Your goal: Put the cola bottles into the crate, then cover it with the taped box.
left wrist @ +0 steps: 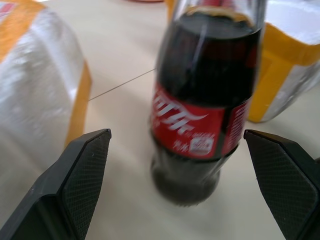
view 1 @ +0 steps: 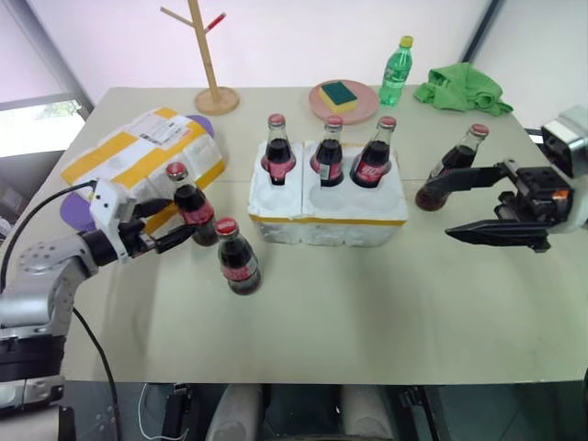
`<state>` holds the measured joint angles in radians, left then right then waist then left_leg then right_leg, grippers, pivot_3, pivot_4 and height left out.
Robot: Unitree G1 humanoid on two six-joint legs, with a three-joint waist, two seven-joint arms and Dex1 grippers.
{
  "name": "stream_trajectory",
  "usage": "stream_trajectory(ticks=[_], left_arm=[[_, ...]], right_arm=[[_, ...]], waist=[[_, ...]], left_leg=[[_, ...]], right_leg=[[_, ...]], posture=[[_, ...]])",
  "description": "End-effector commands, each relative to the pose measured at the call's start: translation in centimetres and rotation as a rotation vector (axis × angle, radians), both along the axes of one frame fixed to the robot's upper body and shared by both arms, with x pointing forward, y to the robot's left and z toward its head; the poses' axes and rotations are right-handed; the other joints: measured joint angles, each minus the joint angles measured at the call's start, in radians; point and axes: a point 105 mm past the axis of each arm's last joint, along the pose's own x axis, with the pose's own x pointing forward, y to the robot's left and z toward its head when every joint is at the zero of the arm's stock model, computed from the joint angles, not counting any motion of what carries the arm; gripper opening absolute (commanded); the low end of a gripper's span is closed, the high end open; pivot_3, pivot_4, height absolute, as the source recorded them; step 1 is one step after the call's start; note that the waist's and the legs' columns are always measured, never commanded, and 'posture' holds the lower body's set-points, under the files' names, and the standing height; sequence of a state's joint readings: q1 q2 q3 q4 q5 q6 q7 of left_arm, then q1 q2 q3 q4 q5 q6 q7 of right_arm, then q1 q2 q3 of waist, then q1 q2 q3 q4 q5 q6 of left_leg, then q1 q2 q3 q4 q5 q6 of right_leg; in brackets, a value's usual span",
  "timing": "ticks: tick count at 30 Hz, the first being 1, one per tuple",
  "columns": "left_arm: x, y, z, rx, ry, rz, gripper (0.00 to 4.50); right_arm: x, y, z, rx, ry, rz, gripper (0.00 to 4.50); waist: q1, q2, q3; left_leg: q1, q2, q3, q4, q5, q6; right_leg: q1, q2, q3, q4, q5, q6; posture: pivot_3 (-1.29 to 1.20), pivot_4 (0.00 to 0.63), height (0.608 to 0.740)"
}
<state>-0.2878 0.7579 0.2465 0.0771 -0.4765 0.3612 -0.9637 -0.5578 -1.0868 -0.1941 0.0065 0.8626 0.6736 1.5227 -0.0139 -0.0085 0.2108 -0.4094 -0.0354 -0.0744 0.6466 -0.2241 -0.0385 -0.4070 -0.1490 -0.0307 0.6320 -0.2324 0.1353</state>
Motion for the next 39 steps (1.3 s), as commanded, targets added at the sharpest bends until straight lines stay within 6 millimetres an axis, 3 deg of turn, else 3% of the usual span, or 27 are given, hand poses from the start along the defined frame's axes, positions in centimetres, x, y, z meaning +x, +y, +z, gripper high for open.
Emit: stream_trajectory(ticks=[1,19,20,23,25,29,32,36,39], left_arm=[[0.1,-0.3,1.1,0.007,-0.037,-0.025,4.46],[3.7,-3.8,0.2,-0.063,-0.038,-0.086,4.46],[3.7,-3.8,0.2,-0.064,-0.037,-0.091,3.89],[3.5,-3.8,0.4,-0.065,-0.04,-0.1,2.82],[3.4,-3.5,1.0,-0.073,-0.043,-0.095,2.87],[2.5,-2.6,3.0,-0.072,-0.061,-0.109,2.87],[2.0,-2.9,6.2,-0.091,-0.102,-0.134,2.87],[2.2,-4.5,11.2,-0.126,-0.171,-0.196,2.87],[2.7,-6.4,13.5,-0.146,-0.192,-0.26,2.87]], right_arm=[[0.0,-0.3,0.9,0.002,-0.043,-0.021,4.5],[0.0,0.0,0.5,0.017,-0.03,-0.023,4.5],[0.0,0.0,0.5,0.018,-0.03,-0.024,4.5],[0.0,0.0,0.3,0.022,-0.026,-0.03,4.5],[-0.1,-0.1,0.3,0.023,-0.025,-0.033,4.5],[0.1,-0.1,0.0,0.033,-0.023,-0.049,4.5],[0.1,-0.2,-0.2,0.036,-0.022,-0.055,4.5],[0.1,-0.3,-0.6,0.041,-0.018,-0.068,4.5],[0.0,-0.4,-0.9,0.046,-0.015,-0.079,4.5]], waist=[[0.001,0.0,0.0],[-0.001,0.0,0.0],[-0.001,0.0,0.0],[0.002,0.0,0.0],[0.001,-0.001,0.0],[-0.002,-0.001,0.001],[0.001,-0.003,0.002],[0.014,-0.006,0.004],[0.024,-0.006,0.003]], left_leg=[[0.0,0.0,0.0,0.0,0.0,0.0],[0.0,-0.001,0.0,0.0,0.0,0.0],[0.0,-0.001,0.0,0.0,0.0,0.0],[0.0,0.0,0.0,0.0,0.0,0.0],[-0.001,-0.001,0.0,0.0,0.0,0.0],[-0.001,0.0,0.0,0.0,0.0,0.0],[-0.002,0.0,-0.001,0.0,0.0,0.0],[-0.005,-0.001,-0.003,0.002,0.0,0.0],[-0.007,-0.002,-0.003,0.003,0.0,0.0]], right_leg=[[0.0,0.0,0.0,0.0,0.0,0.0],[0.0,0.0,0.0,-0.001,0.001,0.001],[0.0,0.0,0.0,-0.001,0.001,0.001],[0.0,0.0,0.0,-0.001,0.001,0.001],[0.0,0.0,0.0,-0.001,0.001,0.001],[0.0,0.0,0.0,-0.001,0.001,0.001],[-0.001,0.0,0.0,-0.001,0.001,0.001],[-0.001,0.0,-0.002,-0.001,0.001,0.002],[-0.002,0.0,-0.001,-0.003,0.002,0.004]], posture=[[0.0,0.15,0.74],[0.0,0.15,0.74],[0.0,0.15,0.74],[0.0,0.15,0.74],[0.0,0.15,0.74],[0.0,0.15,0.74],[0.0,0.15,0.74],[0.0,0.15,0.74],[0.0,0.15,0.74]])
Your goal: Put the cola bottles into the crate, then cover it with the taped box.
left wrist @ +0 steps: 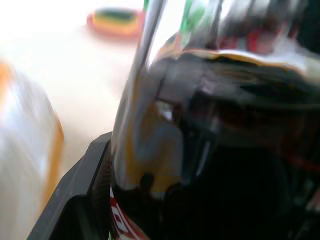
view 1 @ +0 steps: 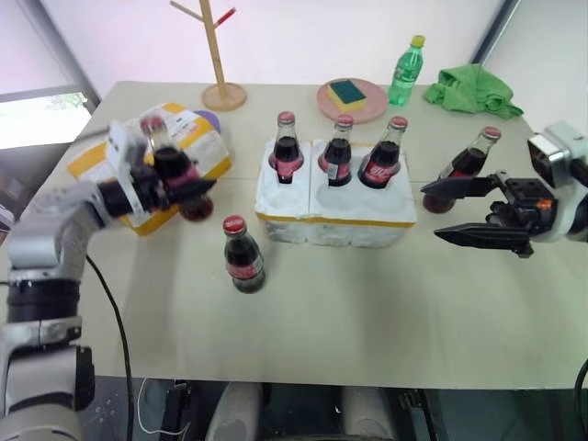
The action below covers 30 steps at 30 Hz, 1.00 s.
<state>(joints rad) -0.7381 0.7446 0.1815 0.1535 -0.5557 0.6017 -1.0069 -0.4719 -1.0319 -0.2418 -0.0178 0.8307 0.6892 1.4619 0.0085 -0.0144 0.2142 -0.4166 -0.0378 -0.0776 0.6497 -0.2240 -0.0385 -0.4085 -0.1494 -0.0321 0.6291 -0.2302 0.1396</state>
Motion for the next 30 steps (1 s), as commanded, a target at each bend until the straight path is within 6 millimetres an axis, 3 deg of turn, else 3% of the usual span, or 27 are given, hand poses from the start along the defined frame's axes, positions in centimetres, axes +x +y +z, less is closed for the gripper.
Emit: stream_trajectory(ticks=[1,4,13,18,24,30], left_arm=[[-0.5,-2.3,4.2,-0.034,-0.099,-0.095,2.87],[0.1,-4.5,5.1,-0.035,-0.104,-0.173,2.87],[1.9,-9.2,3.4,-0.001,-0.065,-0.323,2.87],[2.8,-10.7,2.9,-0.004,-0.057,-0.363,2.87],[1.9,-12.2,3.3,0.01,-0.06,-0.453,2.87],[1.1,-11.9,1.1,0.101,-0.017,-0.503,2.87]], right_arm=[[-0.6,0.0,0.9,0.017,-0.058,0.001,4.5],[-0.7,0.0,0.7,0.026,-0.06,-0.01,4.5],[-1.5,-0.1,0.2,0.045,-0.059,-0.059,4.5],[-2.1,-0.1,0.0,0.055,-0.055,-0.082,4.5],[-2.3,-0.3,-0.1,0.062,-0.058,-0.115,4.5],[-2.2,-0.4,-0.2,0.078,-0.061,-0.139,4.5]], waist=[[0.003,0.0,0.0],[0.004,0.0,0.0],[-0.014,-0.001,0.0],[-0.016,-0.001,0.0],[-0.02,-0.001,0.001],[-0.021,-0.001,0.001]], left_leg=[[0.0,0.0,0.0,0.0,0.0,0.0],[0.0,0.0,0.0,-0.001,0.0,0.0],[-0.001,0.0,0.0,-0.001,0.0,0.0],[-0.002,-0.001,0.0,-0.001,0.0,0.0],[-0.002,0.0,0.0,-0.001,0.0,0.0],[-0.002,0.0,0.0,0.0,0.0,0.0]], right_leg=[[0.0,0.0,0.0,-0.001,0.0,0.0],[0.0,0.0,0.0,0.0,0.0,0.001],[-0.002,0.0,0.0,0.0,0.0,0.001],[-0.001,0.0,0.0,0.0,0.0,0.001],[-0.002,0.0,0.0,0.0,0.0,0.001],[-0.002,0.0,0.0,0.0,0.0,0.001]], posture=[[0.0,0.15,0.74],[0.0,0.15,0.74],[0.0,0.15,0.74],[0.0,0.15,0.74],[0.0,0.15,0.74],[0.0,0.15,0.74]])
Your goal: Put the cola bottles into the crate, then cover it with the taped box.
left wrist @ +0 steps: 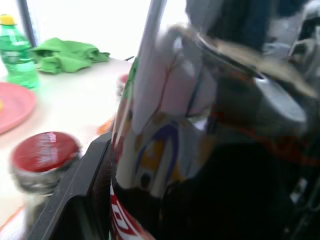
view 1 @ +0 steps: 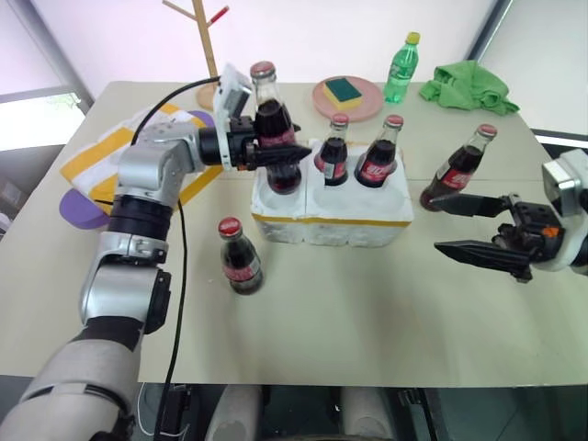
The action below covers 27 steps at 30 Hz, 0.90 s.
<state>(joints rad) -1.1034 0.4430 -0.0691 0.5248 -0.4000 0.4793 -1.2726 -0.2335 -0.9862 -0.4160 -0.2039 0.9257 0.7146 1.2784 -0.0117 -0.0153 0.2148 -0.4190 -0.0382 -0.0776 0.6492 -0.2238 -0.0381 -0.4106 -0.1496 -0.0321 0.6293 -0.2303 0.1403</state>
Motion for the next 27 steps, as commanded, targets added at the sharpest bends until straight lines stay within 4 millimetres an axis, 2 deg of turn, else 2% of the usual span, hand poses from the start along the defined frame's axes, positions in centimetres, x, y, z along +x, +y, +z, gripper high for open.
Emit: stream_trajectory(ticks=[1,8,14,16,18,23,27], left_arm=[[-1.0,0.4,0.7,0.042,-0.065,-0.04,2.87],[-1.0,0.8,-1.1,0.125,-0.091,-0.038,2.87],[0.0,0.7,-4.7,0.204,-0.099,0.005,2.87],[0.2,0.6,-5.4,0.202,-0.088,0.018,3.89],[0.4,0.6,-5.9,0.198,-0.073,0.029,4.44],[0.6,1.0,-6.5,0.182,-0.05,0.05,4.44],[0.4,2.3,-5.7,0.15,-0.073,0.094,4.44]], right_arm=[[-0.4,-0.1,1.1,0.014,-0.058,-0.004,4.5],[-0.2,-0.1,1.0,0.014,-0.061,-0.007,4.5],[-0.3,0.1,1.1,0.004,-0.064,0.018,4.5],[-0.6,0.5,1.1,-0.014,-0.069,0.051,4.5],[-0.9,0.9,1.3,-0.019,-0.07,0.082,4.5],[-1.0,1.4,1.9,-0.024,-0.08,0.112,4.5],[-0.6,1.3,1.8,-0.025,-0.077,0.112,4.5]], waist=[[-0.001,0.0,0.0],[0.001,0.0,0.0],[-0.003,0.0,0.0],[-0.002,0.0,0.0],[-0.001,0.0,0.0],[0.002,0.0,0.0],[-0.001,0.0,0.0]], left_leg=[[0.0,0.0,0.0,0.0,0.0,0.0],[0.0,0.0,0.0,0.001,0.0,0.0],[0.001,0.0,0.0,0.0,0.0,0.0],[0.001,0.0,0.0,0.0,0.0,0.0],[0.001,0.0,0.0,0.0,0.0,0.0],[0.001,0.0,0.0,0.001,0.0,0.0],[0.002,0.0,0.0,0.002,0.0,0.0]], right_leg=[[0.0,0.0,0.0,0.0,0.0,0.0],[0.0,0.0,0.0,0.0,0.0,0.0],[0.0,0.0,0.0,0.0,0.0,0.0],[0.0,0.0,0.0,0.001,0.0,0.0],[0.001,0.0,0.0,0.001,0.0,0.0],[0.002,0.0,0.0,0.001,0.0,0.0],[0.002,0.0,0.0,0.001,0.0,0.0]], posture=[[0.0,0.15,0.74],[0.0,0.15,0.74],[0.0,0.15,0.74],[0.0,0.15,0.74],[0.0,0.15,0.74],[0.0,0.15,0.74],[0.0,0.15,0.74]])
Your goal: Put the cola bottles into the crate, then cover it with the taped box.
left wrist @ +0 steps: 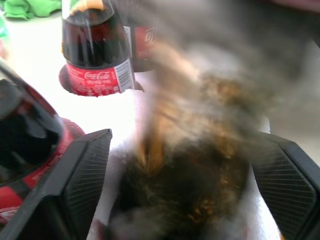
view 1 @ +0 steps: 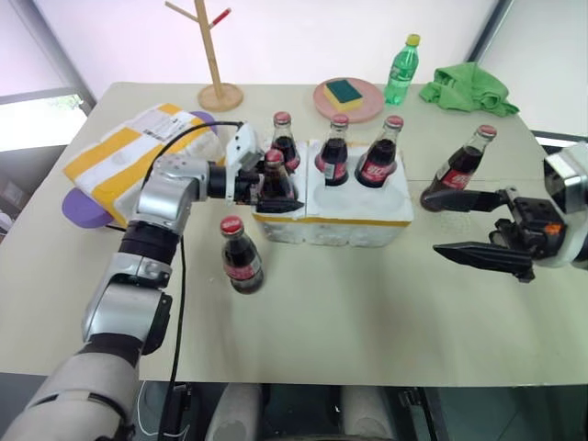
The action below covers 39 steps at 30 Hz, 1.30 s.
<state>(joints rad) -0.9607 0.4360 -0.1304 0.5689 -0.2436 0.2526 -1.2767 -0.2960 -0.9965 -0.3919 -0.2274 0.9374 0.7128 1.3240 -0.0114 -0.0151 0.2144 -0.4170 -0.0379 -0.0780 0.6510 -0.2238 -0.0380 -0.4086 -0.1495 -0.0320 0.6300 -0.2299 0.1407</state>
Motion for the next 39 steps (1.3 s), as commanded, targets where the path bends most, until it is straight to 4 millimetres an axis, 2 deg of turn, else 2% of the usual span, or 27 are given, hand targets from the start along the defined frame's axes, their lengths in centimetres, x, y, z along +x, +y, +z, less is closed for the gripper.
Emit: stream_trajectory(ticks=[1,4,9,13,16,20,24,30,39], left_arm=[[-0.2,1.6,1.3,-0.036,-0.034,0.047,4.44],[-1.1,3.3,3.4,-0.098,-0.049,0.094,4.44],[-3.6,8.1,5.7,-0.121,-0.069,0.208,4.44],[-6.8,10.4,6.0,-0.093,-0.036,0.236,4.44],[-9.7,11.3,4.9,-0.034,0.017,0.217,4.44],[-13.1,11.3,2.6,0.058,0.098,0.17,4.44],[-14.6,11.0,0.8,0.11,0.12,0.149,4.44],[-14.3,10.0,0.1,0.08,0.097,0.144,4.44],[-13.3,7.4,-3.0,0.071,0.078,0.099,4.44]], right_arm=[[0.0,0.2,0.5,-0.006,-0.024,0.019,4.5],[0.2,0.3,0.4,-0.006,-0.018,0.032,4.5],[0.8,0.4,0.3,-0.006,-0.011,0.046,4.5],[1.3,0.4,0.0,-0.011,-0.002,0.055,4.5],[1.7,0.2,0.0,-0.016,0.004,0.059,4.5],[2.1,-0.1,-0.1,-0.032,0.009,0.063,4.5],[2.5,-0.3,0.0,-0.037,0.009,0.059,4.5],[2.5,-0.5,0.2,-0.044,0.012,0.047,4.5],[1.9,-0.8,0.7,-0.047,0.002,0.027,4.5]], waist=[[-0.002,0.0,0.0],[-0.005,0.0,0.0],[-0.006,0.0,0.0],[-0.004,0.0,0.0],[-0.001,0.0,0.0],[-0.002,0.001,0.0],[0.002,0.001,0.0],[0.001,0.001,0.0],[0.002,0.001,0.0]], left_leg=[[0.0,0.0,0.0,0.0,0.0,0.0],[0.0,0.0,0.0,0.0,0.0,0.0],[0.0,0.0,0.0,-0.002,0.0,0.0],[0.0,0.0,0.0,-0.002,0.0,0.0],[0.0,0.001,0.0,-0.001,0.0,0.0],[0.0,0.001,0.0,-0.002,0.0,0.0],[0.0,0.001,0.0,-0.002,0.0,0.0],[0.0,0.001,0.001,-0.002,0.0,0.0],[0.0,0.001,0.001,-0.003,0.0,0.0]], right_leg=[[0.0,0.0,0.0,0.0,0.0,0.0],[-0.001,0.0,0.0,0.0,0.0,0.0],[-0.001,0.0,0.0,0.0,0.0,0.0],[-0.001,0.0,0.0,0.0,0.0,0.0],[-0.001,0.0,0.0,0.0,0.0,0.0],[-0.001,0.0,0.001,-0.001,0.0,-0.001],[-0.001,0.0,0.001,-0.001,-0.002,-0.004],[-0.001,0.0,0.001,-0.001,-0.002,-0.006],[-0.001,0.0,0.001,-0.002,0.0,-0.003]], posture=[[0.0,0.15,0.74],[0.0,0.15,0.74],[0.0,0.15,0.74],[0.0,0.15,0.74],[0.0,0.15,0.74],[0.0,0.15,0.74],[0.0,0.15,0.74],[0.0,0.15,0.74],[0.0,0.15,0.74]])
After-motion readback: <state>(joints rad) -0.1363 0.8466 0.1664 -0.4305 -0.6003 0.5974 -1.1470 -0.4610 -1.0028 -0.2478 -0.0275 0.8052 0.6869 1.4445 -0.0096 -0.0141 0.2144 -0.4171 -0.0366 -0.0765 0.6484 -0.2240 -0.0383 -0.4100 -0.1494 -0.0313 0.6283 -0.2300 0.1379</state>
